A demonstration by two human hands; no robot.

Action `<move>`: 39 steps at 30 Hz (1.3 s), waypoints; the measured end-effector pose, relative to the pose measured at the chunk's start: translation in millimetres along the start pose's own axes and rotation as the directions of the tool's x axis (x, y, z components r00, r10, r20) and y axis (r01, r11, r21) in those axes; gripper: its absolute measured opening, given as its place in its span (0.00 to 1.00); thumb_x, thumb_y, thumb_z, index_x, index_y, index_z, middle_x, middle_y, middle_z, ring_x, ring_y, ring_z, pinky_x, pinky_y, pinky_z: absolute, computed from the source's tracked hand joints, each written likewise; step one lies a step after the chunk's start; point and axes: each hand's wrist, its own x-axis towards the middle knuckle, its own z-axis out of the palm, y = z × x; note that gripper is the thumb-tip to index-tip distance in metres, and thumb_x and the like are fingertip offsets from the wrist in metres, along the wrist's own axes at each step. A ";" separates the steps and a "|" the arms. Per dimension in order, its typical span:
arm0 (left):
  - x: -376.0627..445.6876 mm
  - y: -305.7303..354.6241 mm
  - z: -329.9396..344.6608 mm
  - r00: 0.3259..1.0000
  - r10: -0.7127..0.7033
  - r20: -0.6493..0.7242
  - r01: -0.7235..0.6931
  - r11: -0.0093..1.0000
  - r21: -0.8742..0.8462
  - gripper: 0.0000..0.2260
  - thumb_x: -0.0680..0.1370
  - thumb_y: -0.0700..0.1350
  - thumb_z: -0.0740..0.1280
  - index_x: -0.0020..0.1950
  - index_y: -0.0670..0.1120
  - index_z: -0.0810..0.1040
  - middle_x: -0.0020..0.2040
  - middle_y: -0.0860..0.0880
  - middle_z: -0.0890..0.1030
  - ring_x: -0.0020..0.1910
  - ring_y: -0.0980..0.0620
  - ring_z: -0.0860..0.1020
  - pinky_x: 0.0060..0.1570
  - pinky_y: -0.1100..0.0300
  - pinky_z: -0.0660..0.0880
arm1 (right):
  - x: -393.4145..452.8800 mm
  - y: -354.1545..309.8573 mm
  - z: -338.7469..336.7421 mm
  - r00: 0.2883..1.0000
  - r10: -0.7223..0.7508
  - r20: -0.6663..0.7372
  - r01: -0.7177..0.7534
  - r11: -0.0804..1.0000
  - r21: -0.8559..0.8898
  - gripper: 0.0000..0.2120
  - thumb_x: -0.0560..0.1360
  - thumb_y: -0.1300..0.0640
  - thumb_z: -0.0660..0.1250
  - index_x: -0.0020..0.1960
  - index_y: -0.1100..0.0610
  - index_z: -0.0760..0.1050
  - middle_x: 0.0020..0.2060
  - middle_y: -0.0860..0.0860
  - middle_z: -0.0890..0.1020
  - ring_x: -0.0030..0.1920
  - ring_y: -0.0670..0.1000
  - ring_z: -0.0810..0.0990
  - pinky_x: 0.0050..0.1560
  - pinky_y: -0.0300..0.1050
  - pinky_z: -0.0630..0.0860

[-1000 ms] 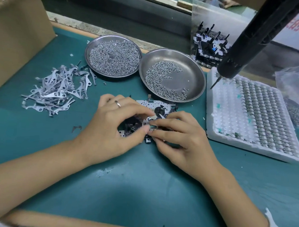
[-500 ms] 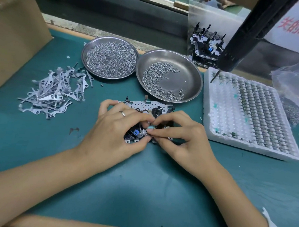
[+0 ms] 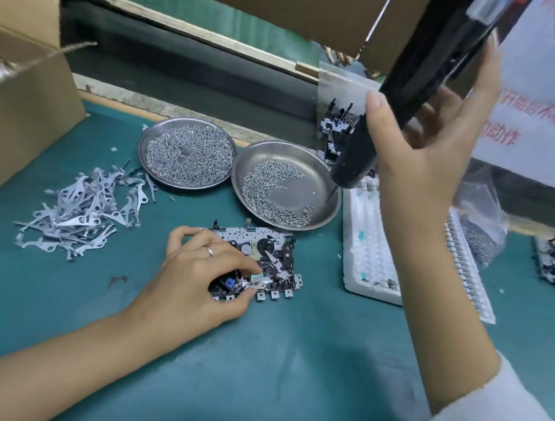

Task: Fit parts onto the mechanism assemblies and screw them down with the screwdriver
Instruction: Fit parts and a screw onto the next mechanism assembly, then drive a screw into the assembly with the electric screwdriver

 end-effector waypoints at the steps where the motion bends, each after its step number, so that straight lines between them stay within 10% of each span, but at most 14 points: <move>1: 1.0 -0.4 0.8 1.000 0.003 -0.005 -0.003 1.000 -0.007 0.11 0.68 0.58 0.67 0.44 0.54 0.83 0.41 0.65 0.78 0.45 0.60 0.72 0.61 0.56 0.59 | 4.1 -3.4 4.5 1.000 0.002 -0.009 -0.002 1.000 0.014 0.37 0.73 0.60 0.70 0.74 0.62 0.52 0.55 0.50 0.77 0.52 0.47 0.78 0.57 0.51 0.75; 6: 2.3 -3.0 2.2 1.000 0.006 -0.022 -0.007 0.999 -0.043 0.11 0.68 0.58 0.68 0.44 0.55 0.83 0.41 0.64 0.80 0.45 0.62 0.73 0.60 0.57 0.60 | -1.6 -10.2 26.1 0.999 0.044 -0.026 -0.041 0.994 0.100 0.31 0.74 0.64 0.66 0.72 0.60 0.55 0.47 0.46 0.75 0.44 0.40 0.76 0.50 0.41 0.77; 9: 3.5 -3.3 2.0 0.999 0.010 -0.036 -0.012 0.999 -0.047 0.11 0.67 0.58 0.68 0.44 0.55 0.84 0.40 0.63 0.80 0.45 0.62 0.72 0.59 0.56 0.61 | -16.9 -15.2 33.0 0.991 0.133 -0.011 -0.126 0.961 0.248 0.20 0.72 0.63 0.66 0.61 0.55 0.65 0.40 0.56 0.75 0.37 0.57 0.76 0.39 0.53 0.77; 13: 4.9 -1.7 0.4 0.999 0.013 -0.047 -0.015 0.999 -0.038 0.11 0.67 0.57 0.68 0.44 0.54 0.84 0.40 0.62 0.81 0.44 0.61 0.73 0.58 0.56 0.61 | -43.2 -18.0 33.9 0.985 0.170 0.035 -0.169 0.886 0.432 0.11 0.72 0.64 0.66 0.49 0.56 0.65 0.26 0.51 0.73 0.23 0.54 0.71 0.27 0.43 0.70; 39: 3.7 -2.0 -0.6 0.999 0.016 -0.044 -0.016 1.000 -0.004 0.12 0.67 0.55 0.68 0.42 0.49 0.84 0.41 0.60 0.81 0.45 0.59 0.73 0.58 0.51 0.62 | -79.6 -23.3 43.8 0.976 0.190 0.103 -0.214 0.780 0.588 0.09 0.70 0.59 0.64 0.48 0.52 0.67 0.24 0.45 0.72 0.20 0.49 0.70 0.27 0.40 0.68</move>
